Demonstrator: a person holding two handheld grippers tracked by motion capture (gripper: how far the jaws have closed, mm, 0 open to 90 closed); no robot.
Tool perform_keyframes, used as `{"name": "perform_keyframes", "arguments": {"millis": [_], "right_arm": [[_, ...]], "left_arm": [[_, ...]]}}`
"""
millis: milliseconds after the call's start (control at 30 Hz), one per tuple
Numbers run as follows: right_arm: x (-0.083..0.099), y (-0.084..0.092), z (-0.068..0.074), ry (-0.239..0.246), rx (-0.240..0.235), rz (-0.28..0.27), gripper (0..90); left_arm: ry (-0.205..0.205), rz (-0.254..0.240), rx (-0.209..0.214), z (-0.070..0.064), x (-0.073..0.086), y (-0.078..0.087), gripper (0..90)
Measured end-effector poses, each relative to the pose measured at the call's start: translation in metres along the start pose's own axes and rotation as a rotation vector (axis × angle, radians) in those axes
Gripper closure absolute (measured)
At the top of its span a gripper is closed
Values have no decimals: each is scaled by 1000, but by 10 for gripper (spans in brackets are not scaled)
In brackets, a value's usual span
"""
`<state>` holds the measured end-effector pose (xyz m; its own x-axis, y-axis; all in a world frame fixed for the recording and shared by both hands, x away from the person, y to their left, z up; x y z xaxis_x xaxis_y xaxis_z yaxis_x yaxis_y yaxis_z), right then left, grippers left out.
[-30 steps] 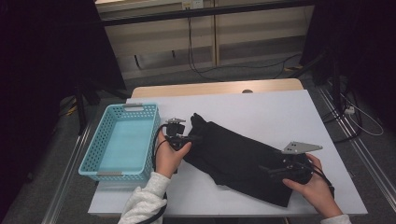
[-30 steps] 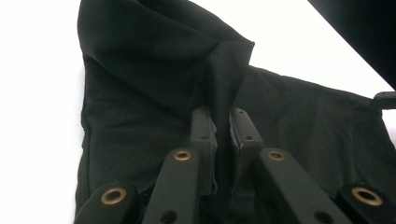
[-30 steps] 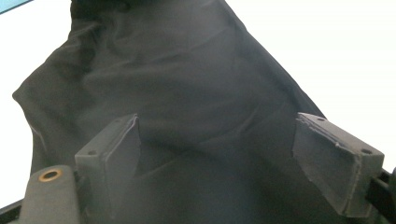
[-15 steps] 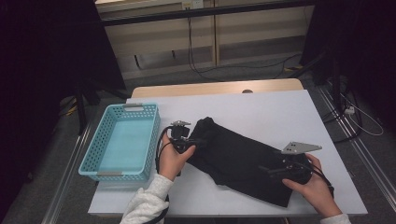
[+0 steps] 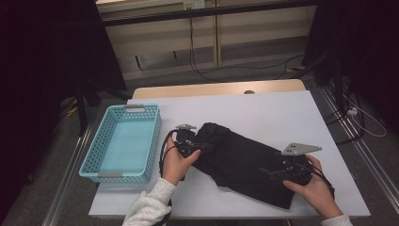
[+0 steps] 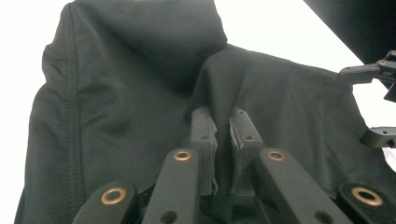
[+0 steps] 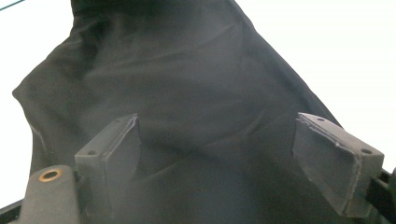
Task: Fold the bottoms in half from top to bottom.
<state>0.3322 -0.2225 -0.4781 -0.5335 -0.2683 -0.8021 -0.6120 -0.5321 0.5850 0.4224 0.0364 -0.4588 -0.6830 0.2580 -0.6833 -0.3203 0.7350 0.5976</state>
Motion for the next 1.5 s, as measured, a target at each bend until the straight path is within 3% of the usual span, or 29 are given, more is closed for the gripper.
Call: {"name": "perform_keyframes", "arguments": {"millis": [367,700,1267,1300,1500], "right_arm": [[0,0,-1,-1,0,1,160],[1,0,-1,-5,3,1,160],[2,4,-2,-20,-1,-11,160],[1,4,-1,-20,-2,-12,160],[0,3,1,-16,-9,-12,160]], "left_arm": [[-15,6,16,-6,1,-3,824],[-7,-23,45,-12,-7,0,823],[-76,6,152,-54,-3,-20,820],[-94,12,162,-59,-1,-23,818],[-106,26,179,-63,4,-27,788]]}}
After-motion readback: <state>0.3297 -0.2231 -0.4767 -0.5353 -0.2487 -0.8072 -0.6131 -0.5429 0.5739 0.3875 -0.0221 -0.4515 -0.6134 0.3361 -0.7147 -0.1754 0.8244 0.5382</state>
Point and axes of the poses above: each handheld gripper's, and its own axes: y roughly backward along the jaws, x roughly out of its underside, z roughly to its left, the point moved 6 cm from there along -y, roughly forward along the jaws, and after that the axes turned 2 degrees about -z, right-handed, at the moved point
